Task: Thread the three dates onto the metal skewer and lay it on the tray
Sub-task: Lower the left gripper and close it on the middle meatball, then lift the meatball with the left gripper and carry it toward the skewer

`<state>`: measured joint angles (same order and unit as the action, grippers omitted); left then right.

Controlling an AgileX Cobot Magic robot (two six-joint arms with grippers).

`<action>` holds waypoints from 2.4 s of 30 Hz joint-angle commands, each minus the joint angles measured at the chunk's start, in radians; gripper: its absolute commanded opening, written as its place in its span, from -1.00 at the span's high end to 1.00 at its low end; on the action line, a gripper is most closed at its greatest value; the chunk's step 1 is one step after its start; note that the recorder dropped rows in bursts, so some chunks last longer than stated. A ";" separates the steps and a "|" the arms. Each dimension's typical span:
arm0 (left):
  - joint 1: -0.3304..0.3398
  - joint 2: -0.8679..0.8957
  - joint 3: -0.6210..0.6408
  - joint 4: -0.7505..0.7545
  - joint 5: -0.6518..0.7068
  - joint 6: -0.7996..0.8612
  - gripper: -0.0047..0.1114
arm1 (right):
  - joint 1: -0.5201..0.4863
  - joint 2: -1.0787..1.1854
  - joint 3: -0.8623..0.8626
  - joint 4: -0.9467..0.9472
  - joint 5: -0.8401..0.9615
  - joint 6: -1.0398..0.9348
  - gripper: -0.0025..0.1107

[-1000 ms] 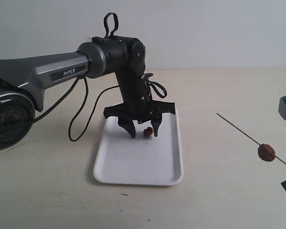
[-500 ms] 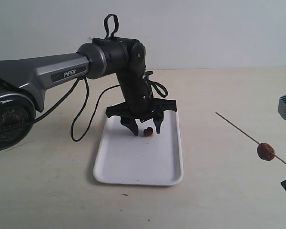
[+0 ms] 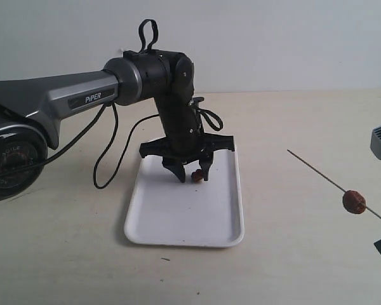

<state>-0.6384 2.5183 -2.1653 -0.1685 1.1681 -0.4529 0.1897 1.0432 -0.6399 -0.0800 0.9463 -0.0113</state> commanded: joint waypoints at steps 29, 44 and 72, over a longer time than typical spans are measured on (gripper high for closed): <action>0.000 0.006 -0.004 0.001 -0.009 0.002 0.22 | -0.003 -0.007 -0.005 -0.008 -0.017 -0.006 0.96; 0.000 0.006 -0.004 0.001 0.007 0.004 0.39 | -0.003 -0.007 -0.005 -0.008 -0.019 -0.006 0.96; 0.000 -0.053 -0.107 0.001 0.043 0.591 0.54 | -0.003 -0.007 -0.005 0.093 0.025 -0.045 0.96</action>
<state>-0.6384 2.5049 -2.2455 -0.1688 1.1908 -0.0380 0.1897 1.0432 -0.6399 -0.0379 0.9559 -0.0154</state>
